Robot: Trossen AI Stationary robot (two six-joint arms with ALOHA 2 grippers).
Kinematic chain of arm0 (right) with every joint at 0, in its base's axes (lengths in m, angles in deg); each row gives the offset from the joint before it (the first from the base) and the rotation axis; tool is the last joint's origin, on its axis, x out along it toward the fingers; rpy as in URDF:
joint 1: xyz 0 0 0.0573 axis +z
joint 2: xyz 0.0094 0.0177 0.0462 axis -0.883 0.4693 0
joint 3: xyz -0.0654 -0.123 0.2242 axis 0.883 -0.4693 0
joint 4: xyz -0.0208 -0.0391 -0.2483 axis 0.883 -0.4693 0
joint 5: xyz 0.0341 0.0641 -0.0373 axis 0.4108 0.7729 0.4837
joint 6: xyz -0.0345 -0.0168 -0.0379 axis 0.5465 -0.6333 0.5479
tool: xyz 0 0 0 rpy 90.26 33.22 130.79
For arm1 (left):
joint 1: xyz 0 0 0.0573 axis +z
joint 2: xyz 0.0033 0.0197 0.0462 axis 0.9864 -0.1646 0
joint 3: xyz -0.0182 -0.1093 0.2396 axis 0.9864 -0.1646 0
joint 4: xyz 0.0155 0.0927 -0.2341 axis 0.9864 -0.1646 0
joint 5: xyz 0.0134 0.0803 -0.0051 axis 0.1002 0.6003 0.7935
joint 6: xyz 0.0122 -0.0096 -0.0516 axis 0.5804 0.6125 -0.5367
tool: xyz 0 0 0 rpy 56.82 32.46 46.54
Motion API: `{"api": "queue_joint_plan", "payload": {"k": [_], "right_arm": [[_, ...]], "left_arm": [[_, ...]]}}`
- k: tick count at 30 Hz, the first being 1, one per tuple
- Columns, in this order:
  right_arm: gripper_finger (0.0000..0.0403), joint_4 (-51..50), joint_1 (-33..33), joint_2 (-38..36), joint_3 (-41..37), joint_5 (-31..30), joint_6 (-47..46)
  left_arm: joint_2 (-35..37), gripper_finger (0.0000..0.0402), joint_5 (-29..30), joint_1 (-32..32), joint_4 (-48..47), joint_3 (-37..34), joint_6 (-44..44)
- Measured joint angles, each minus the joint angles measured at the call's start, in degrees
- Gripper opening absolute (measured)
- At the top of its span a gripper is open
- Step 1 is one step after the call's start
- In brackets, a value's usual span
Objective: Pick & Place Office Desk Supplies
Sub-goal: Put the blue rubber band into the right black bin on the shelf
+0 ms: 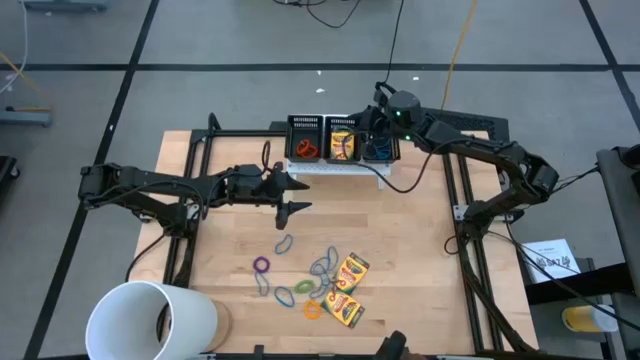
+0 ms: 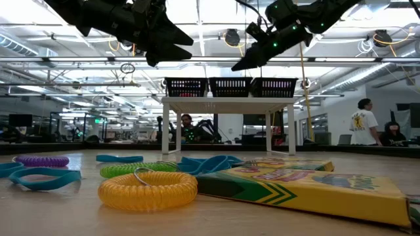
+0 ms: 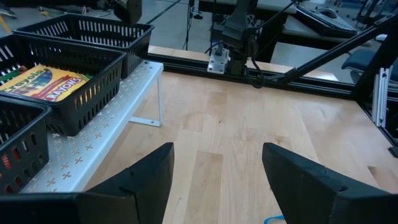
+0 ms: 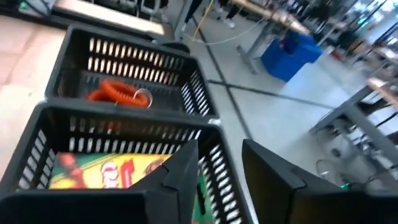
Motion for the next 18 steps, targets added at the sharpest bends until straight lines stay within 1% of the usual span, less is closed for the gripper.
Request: {"api": "queue_joint_plan", "payload": {"k": [2,5,9,14,18], "right_arm": [[0.0129,0.91,0.79,-0.15,0.00,-1.04,-0.99],[0.0135,0.93,2.03,-0.91,0.00,-0.85,-3.70],[0.0136,-1.11,4.61,-3.33,0.00,-0.69,-5.71],[0.0130,-7.50,9.76,-9.17,0.00,-0.63,-5.77],[0.0126,-14.90,14.23,-14.28,0.00,-0.40,-8.20]], "left_arm": [[0.00,0.0255,0.00,0.00,-0.01,0.02,0.00],[0.00,0.0255,0.00,-0.02,-0.01,0.02,0.00],[0.00,0.0255,0.00,-0.10,0.32,0.02,-0.24],[0.00,0.0255,-0.02,-0.11,0.47,0.02,-4.01],[0.00,0.0255,0.00,-0.11,0.47,0.02,-4.20]]}}
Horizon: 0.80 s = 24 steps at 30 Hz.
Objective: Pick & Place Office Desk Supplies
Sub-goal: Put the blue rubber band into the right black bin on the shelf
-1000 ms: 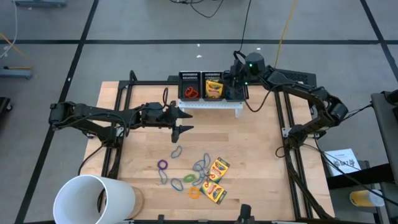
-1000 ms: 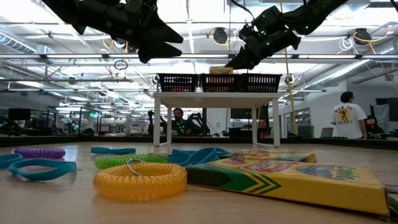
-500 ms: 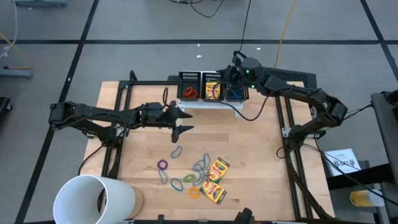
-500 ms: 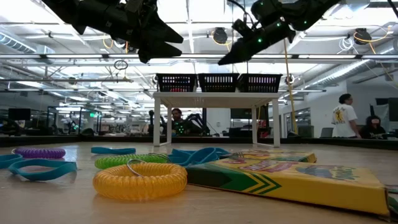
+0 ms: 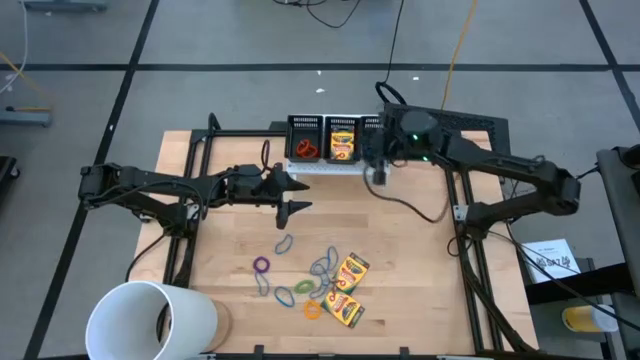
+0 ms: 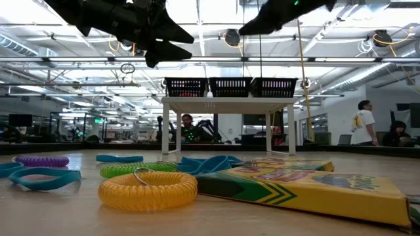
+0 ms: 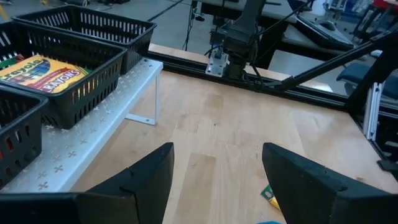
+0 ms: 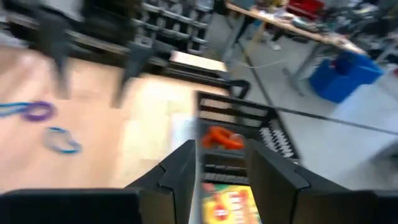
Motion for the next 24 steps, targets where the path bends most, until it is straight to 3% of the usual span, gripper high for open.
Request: {"api": "queue_joint_plan", "payload": {"k": [6,11,24], "right_arm": [[0.0125,-9.06,4.76,-6.77,-2.64,5.51,-6.28],[0.0125,-8.40,8.55,-11.49,-9.42,12.26,-13.47],[0.0125,19.19,19.27,-9.71,-33.73,14.65,-31.13]], "left_arm": [[0.00,0.0255,0.00,0.00,0.00,0.00,0.33],[0.00,0.0255,0.00,0.00,0.02,0.00,0.31],[0.00,0.0255,0.02,0.00,0.00,0.00,-1.38]]}}
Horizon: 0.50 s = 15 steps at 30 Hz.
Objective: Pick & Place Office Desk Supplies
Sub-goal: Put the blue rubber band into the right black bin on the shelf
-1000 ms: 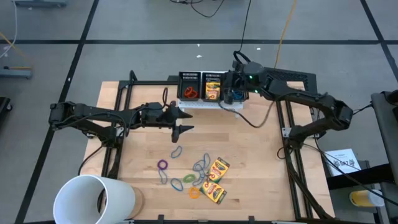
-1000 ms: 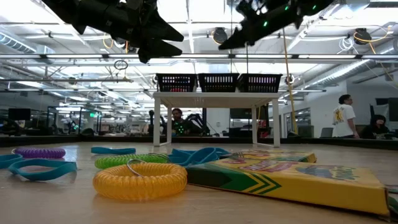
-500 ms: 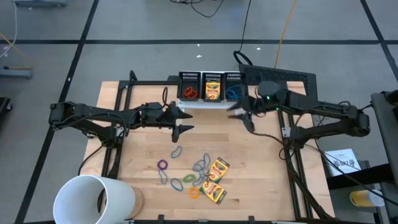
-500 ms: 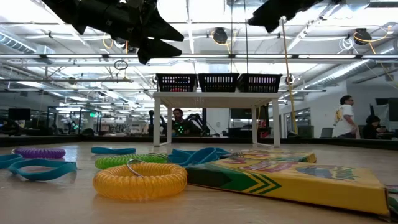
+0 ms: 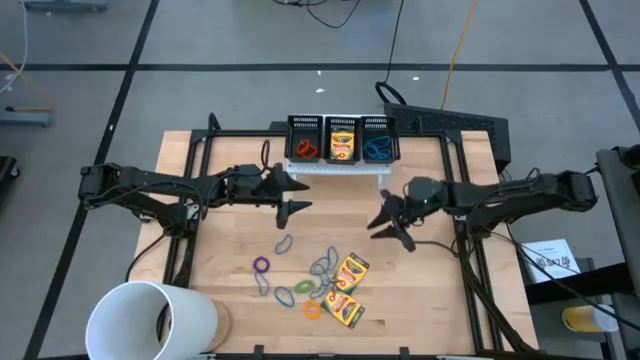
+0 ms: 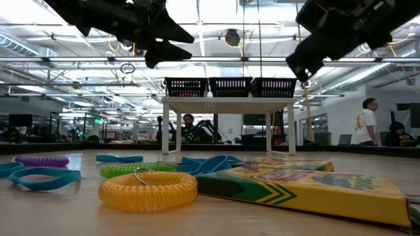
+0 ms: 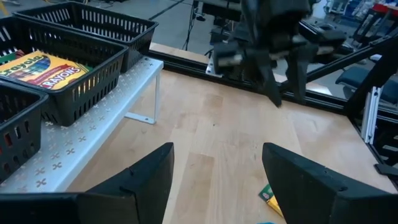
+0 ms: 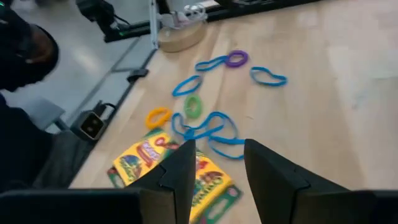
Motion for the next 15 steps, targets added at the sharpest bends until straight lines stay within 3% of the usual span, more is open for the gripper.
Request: {"api": "queue_joint_plan", "payload": {"k": [8,15], "right_arm": [[0.0125,16.47,5.92,5.37,-7.26,-0.16,-2.38],[0.0121,16.99,6.57,6.33,-8.26,-0.67,-0.69]], "left_arm": [[0.00,0.0255,-0.08,-1.11,-0.95,0.00,-3.39],[0.00,0.0255,-3.04,-6.10,-5.63,0.04,-2.95]]}}
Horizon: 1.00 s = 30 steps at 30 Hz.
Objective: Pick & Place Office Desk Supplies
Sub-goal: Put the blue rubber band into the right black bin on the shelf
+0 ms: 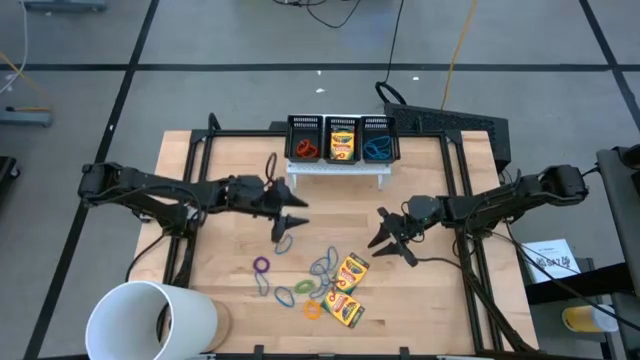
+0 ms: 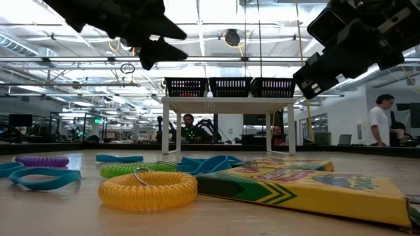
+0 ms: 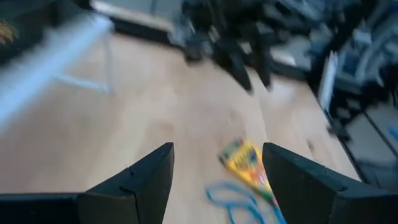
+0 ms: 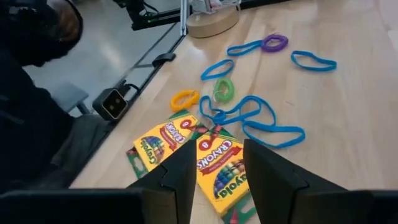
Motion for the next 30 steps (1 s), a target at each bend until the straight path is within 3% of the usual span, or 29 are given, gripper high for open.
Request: {"api": "queue_joint_plan", "payload": {"k": [4,9,13,30], "right_arm": [[0.0121,-0.12,0.00,0.02,-0.33,-3.56,2.37],[0.0118,-0.20,-0.02,0.02,-0.35,-5.48,4.19],[0.0118,-0.07,-0.02,0.00,-0.35,-5.42,5.36],[0.0116,-0.28,-0.07,0.00,-0.35,-5.56,6.22]], "left_arm": [[0.00,0.0255,3.13,-4.79,-9.02,0.00,-0.44],[-2.46,0.0255,16.34,-11.55,-20.72,-0.02,-5.05],[-6.53,0.0255,22.34,-13.95,-23.35,0.01,-9.68],[-22.57,0.0255,23.16,-13.61,-22.88,0.20,-16.27]]}}
